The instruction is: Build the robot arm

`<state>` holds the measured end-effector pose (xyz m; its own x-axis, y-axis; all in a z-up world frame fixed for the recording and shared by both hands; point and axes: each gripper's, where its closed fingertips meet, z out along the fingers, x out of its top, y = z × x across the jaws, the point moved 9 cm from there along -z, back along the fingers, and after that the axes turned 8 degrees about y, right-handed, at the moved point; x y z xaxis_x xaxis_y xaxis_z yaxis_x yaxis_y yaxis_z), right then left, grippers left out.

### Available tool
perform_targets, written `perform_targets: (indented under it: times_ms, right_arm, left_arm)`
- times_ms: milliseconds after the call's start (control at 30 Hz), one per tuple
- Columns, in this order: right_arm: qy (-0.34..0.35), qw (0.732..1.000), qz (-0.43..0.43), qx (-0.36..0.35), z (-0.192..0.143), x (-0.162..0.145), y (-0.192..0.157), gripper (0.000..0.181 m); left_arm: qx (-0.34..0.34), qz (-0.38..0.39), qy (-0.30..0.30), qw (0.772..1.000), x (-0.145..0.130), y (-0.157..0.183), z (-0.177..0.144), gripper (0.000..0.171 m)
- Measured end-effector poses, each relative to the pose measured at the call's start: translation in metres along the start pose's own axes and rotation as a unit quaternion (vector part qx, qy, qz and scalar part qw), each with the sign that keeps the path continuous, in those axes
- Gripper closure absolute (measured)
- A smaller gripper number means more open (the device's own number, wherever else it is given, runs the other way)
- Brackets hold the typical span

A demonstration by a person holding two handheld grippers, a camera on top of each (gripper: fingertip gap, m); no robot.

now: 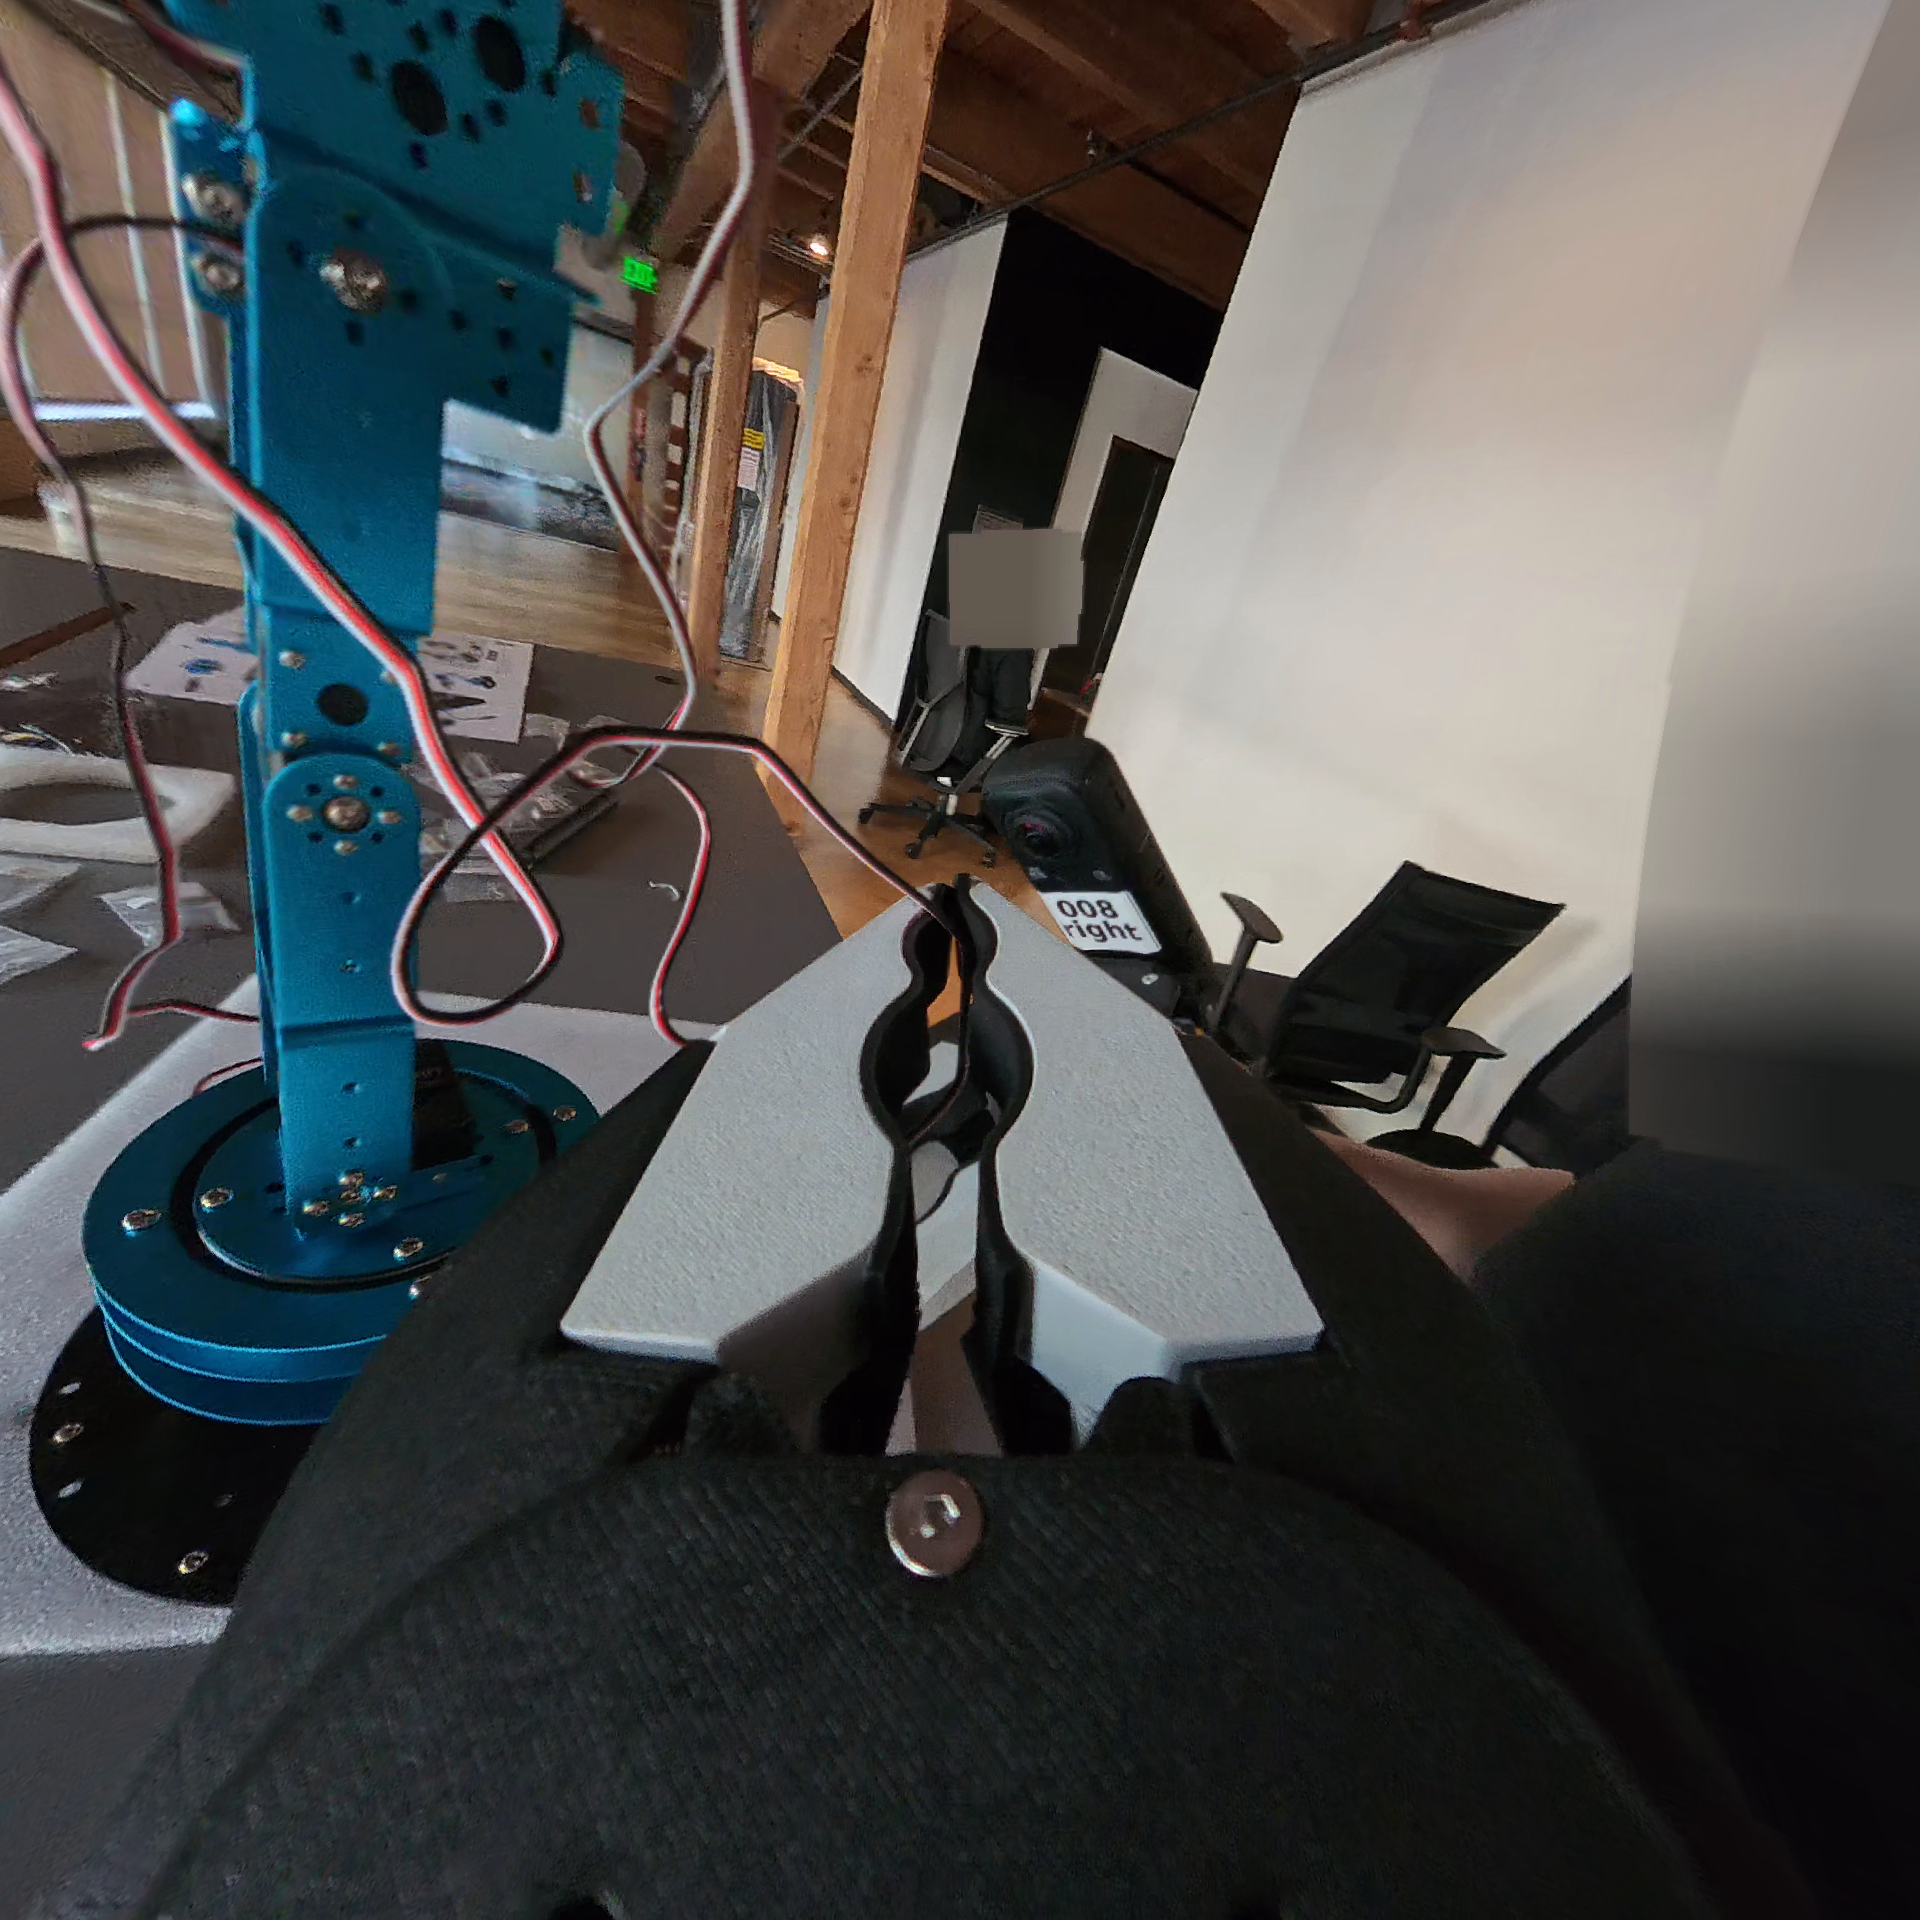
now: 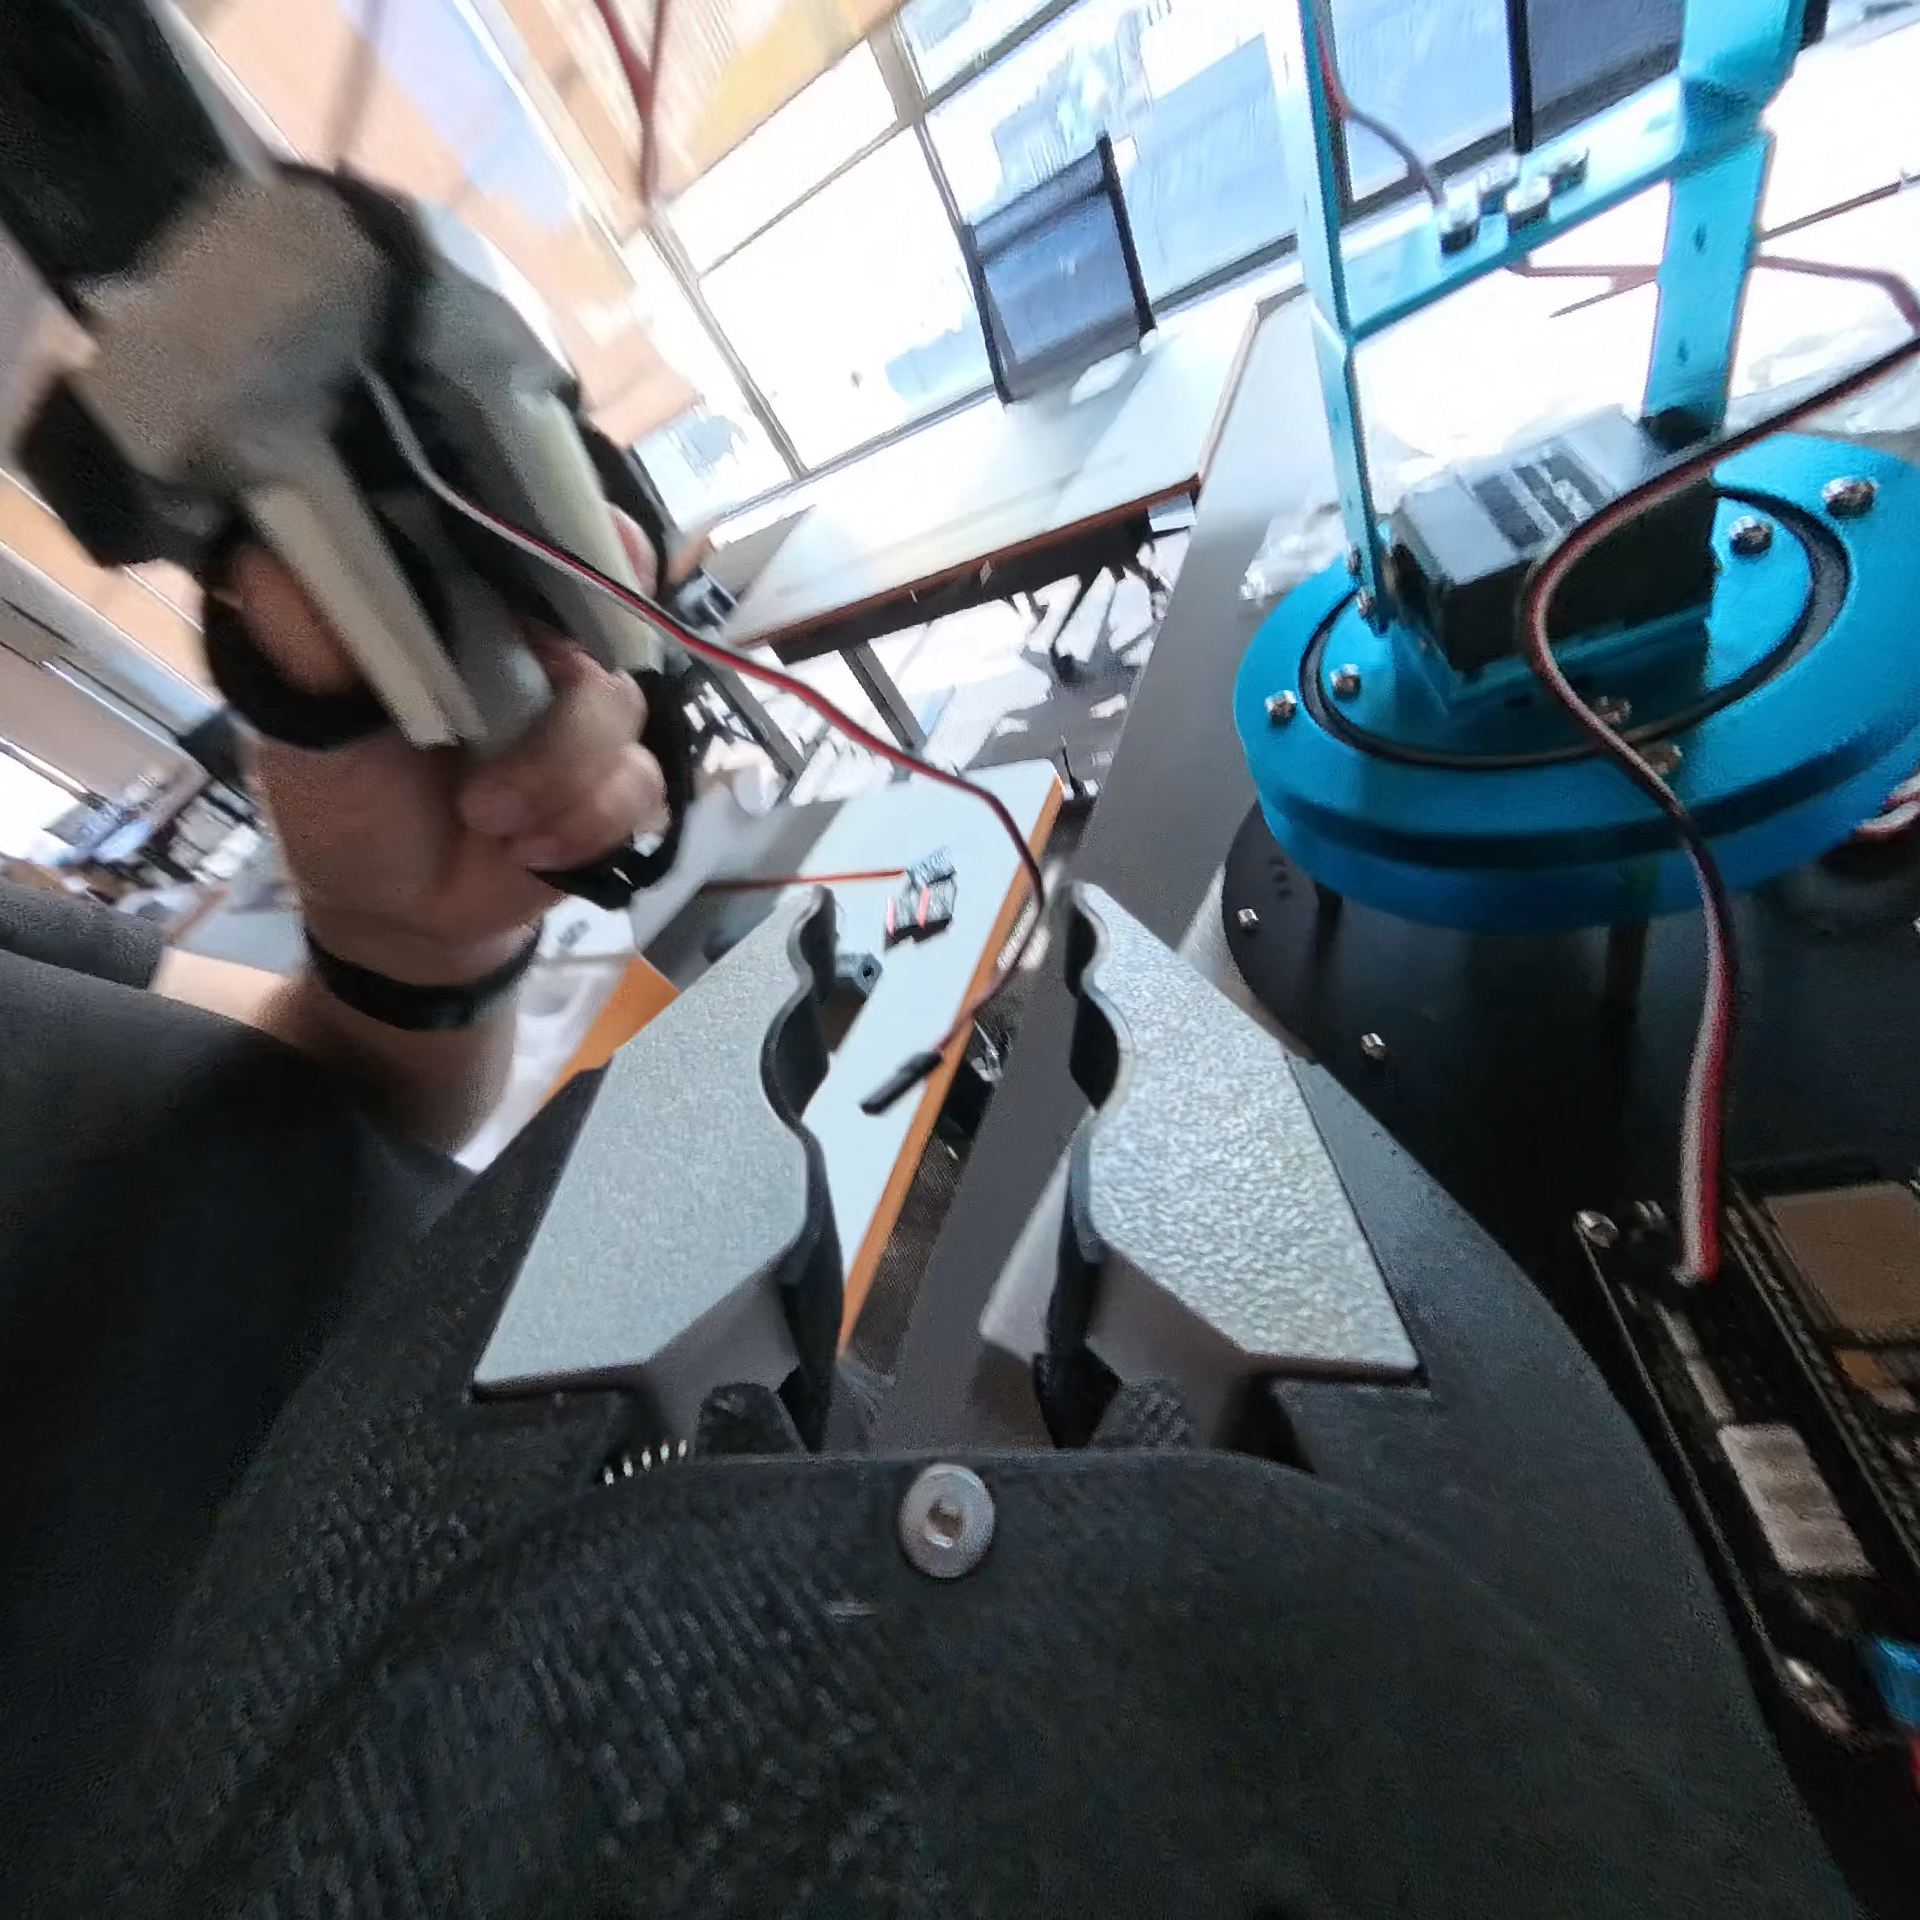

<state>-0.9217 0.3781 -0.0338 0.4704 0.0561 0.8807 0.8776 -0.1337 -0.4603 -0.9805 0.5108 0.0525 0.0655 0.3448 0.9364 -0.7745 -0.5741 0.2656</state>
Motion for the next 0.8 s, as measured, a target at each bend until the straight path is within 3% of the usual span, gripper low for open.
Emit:
perform_targets:
  times_ms: [67,233,367,533,667,800]
  right_arm:
    - [-0.028,0.999,-0.017,-0.012,-0.008,-0.005,0.003,0.141]
    - [-0.052,0.997,-0.005,0.063,-0.044,-0.007,0.000,0.180]
    - [-0.053,0.993,-0.018,0.102,-0.078,0.000,0.006,0.181]
    - [-0.073,0.976,0.039,0.201,-0.112,0.005,0.015,0.181]
    - [-0.067,0.958,0.101,0.259,-0.132,0.003,0.019,0.181]
    - [-0.072,0.943,0.131,0.297,-0.143,-0.007,0.011,0.181]
  left_arm:
    - [0.011,0.013,0.003,1.000,0.002,0.012,0.005,0.171]
    - [0.031,0.037,-0.002,0.999,-0.003,0.041,0.023,0.171]
    - [0.055,0.053,0.003,0.997,-0.012,0.058,0.038,0.171]
    - [0.089,-0.021,0.051,0.994,-0.020,0.073,0.046,0.165]
    - [0.105,-0.082,0.088,0.987,-0.030,0.087,0.045,0.141]
    - [0.176,-0.086,0.091,0.976,-0.046,0.102,0.030,0.127]
